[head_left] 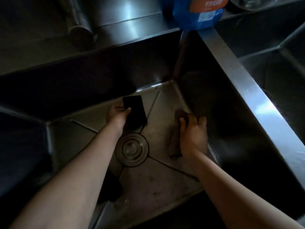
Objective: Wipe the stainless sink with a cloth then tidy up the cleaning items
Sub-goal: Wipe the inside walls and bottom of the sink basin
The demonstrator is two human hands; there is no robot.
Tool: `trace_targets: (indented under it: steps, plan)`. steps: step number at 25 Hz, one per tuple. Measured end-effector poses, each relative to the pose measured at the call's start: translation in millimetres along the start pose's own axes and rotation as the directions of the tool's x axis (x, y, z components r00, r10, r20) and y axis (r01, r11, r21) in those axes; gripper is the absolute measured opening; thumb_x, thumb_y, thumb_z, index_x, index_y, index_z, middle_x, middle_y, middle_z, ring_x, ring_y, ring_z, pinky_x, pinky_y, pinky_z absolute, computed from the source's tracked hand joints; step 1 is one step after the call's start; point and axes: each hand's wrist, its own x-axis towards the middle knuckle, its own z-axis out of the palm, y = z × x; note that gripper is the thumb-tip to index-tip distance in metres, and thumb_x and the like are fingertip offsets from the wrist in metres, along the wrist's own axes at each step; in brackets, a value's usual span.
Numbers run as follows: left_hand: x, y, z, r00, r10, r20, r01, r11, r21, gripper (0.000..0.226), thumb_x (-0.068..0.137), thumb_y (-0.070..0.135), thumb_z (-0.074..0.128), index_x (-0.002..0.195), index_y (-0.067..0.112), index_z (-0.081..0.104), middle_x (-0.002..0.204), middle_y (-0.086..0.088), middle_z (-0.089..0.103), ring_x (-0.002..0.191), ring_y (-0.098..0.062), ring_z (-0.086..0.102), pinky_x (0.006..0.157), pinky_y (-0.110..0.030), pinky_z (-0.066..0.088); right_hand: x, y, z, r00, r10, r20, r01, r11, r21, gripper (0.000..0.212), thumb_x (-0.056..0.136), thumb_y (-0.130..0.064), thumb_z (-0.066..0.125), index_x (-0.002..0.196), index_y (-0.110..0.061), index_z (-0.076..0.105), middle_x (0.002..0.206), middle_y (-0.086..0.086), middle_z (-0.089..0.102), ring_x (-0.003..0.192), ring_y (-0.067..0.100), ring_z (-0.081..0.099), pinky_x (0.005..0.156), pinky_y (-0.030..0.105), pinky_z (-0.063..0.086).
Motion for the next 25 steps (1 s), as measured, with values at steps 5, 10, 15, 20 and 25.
trace_targets:
  steps: [5, 10, 15, 20, 25]
  plan:
    - [6.1, -9.2, -54.2, 0.993, -0.043, -0.113, 0.055, 0.993, 0.108, 0.030, 0.079, 0.009, 0.068, 0.105, 0.007, 0.054, 0.100, -0.006, 0.059, 0.088, -0.018, 0.054, 0.076, -0.027, 0.043, -9.6, -13.6, 17.5, 0.996, -0.085, 0.031, 0.084, 0.996, 0.028, 0.035, 0.094, -0.035, 0.041, 0.121, -0.015, 0.050, 0.123, 0.016, 0.041, 0.106, 0.037, 0.048, 0.088, 0.037, 0.041]
    - [9.7, -29.2, -76.0, 0.986, 0.063, -0.156, 0.012, 0.901, 0.434, 0.026, 0.080, 0.014, 0.067, 0.101, 0.009, 0.053, 0.111, -0.012, 0.063, 0.104, -0.030, 0.057, 0.092, -0.041, 0.046, -18.8, -20.5, 31.5, 0.990, -0.137, 0.029, 0.135, 0.990, 0.044, 0.033, 0.094, -0.035, 0.042, 0.122, -0.018, 0.050, 0.123, 0.013, 0.042, 0.103, 0.034, 0.049, 0.085, 0.036, 0.043]
    - [3.5, -31.5, -75.9, 0.982, 0.157, -0.107, -0.070, 0.822, 0.566, 0.025, 0.081, 0.019, 0.066, 0.102, 0.012, 0.053, 0.113, -0.012, 0.059, 0.107, -0.032, 0.055, 0.094, -0.047, 0.044, -23.2, -21.6, 36.4, 0.986, -0.164, 0.026, 0.164, 0.986, 0.017, 0.035, 0.095, -0.034, 0.043, 0.122, -0.013, 0.051, 0.123, 0.016, 0.044, 0.104, 0.035, 0.049, 0.086, 0.037, 0.044]
    - [-19.8, -27.1, -63.4, 0.887, 0.422, 0.188, -0.433, 0.619, 0.655, 0.028, 0.083, 0.021, 0.063, 0.109, 0.012, 0.056, 0.122, -0.012, 0.048, 0.115, -0.028, 0.045, 0.092, -0.035, 0.038, -10.9, -13.6, 37.0, 0.980, -0.197, 0.031, 0.197, 0.980, 0.024, 0.033, 0.094, -0.035, 0.042, 0.121, -0.016, 0.050, 0.124, 0.013, 0.041, 0.100, 0.030, 0.050, 0.080, 0.031, 0.040]
    - [-30.8, -38.1, -23.1, 0.839, 0.295, 0.457, -0.544, 0.434, 0.718, 0.044, 0.094, 0.020, 0.044, 0.136, 0.007, 0.037, 0.148, -0.015, 0.027, 0.136, -0.030, 0.024, 0.111, -0.036, 0.022, 7.7, -2.5, 58.4, 0.942, -0.321, 0.093, 0.328, 0.941, -0.076, 0.034, 0.094, -0.031, 0.045, 0.124, -0.015, 0.049, 0.123, 0.013, 0.044, 0.104, 0.031, 0.050, 0.084, 0.030, 0.038]
